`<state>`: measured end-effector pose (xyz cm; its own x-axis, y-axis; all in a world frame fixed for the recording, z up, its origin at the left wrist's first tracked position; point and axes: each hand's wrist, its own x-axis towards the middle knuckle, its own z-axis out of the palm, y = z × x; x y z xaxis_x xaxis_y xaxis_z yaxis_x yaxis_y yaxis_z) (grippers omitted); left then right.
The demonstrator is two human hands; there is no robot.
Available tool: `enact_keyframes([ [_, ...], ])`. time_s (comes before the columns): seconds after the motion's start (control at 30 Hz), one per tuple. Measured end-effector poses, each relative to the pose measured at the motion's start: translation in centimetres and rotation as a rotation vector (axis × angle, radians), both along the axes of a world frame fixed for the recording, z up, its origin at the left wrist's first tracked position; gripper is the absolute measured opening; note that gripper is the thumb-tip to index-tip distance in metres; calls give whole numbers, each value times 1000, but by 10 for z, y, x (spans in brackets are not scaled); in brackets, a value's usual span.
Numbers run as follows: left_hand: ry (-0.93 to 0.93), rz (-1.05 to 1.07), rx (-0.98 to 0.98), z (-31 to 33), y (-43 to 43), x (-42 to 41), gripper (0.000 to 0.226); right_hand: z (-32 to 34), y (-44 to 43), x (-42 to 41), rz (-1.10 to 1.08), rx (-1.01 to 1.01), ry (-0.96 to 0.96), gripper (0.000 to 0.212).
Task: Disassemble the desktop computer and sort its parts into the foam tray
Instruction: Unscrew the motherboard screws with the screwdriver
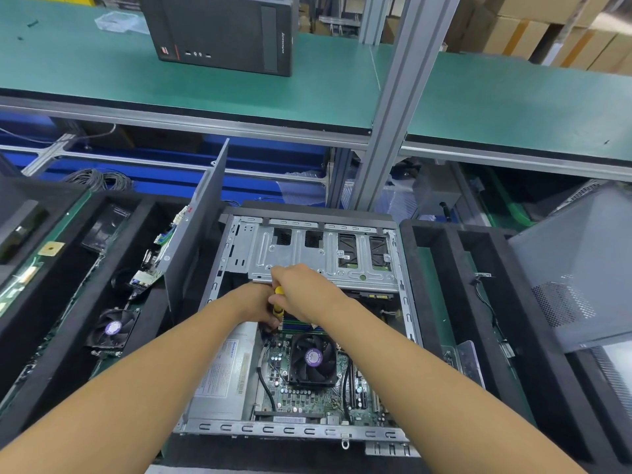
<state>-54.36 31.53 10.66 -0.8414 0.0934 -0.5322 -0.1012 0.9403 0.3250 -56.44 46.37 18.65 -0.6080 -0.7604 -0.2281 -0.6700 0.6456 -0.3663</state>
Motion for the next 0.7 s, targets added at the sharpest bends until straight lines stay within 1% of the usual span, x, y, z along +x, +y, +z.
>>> enact_keyframes([
  [0.1, -3, -8, -10, 0, 0, 1, 18, 0, 0, -1, 0, 1, 0, 23],
  [0.23, 11, 4, 4, 1, 0, 1, 26, 1, 0, -1, -1, -4, -2, 23],
  [0.5, 5, -10, 22, 1, -1, 2, 26, 4, 0, 1, -3, 20, -17, 27],
  [0.6, -11, -43, 18, 4, 1, 1, 25, 5, -1, 2, -12, 28, -22, 32],
  [0.7, -41, -88, 8, 7, 2, 1, 30, 7, -3, 5, 10, 51, -6, 39],
])
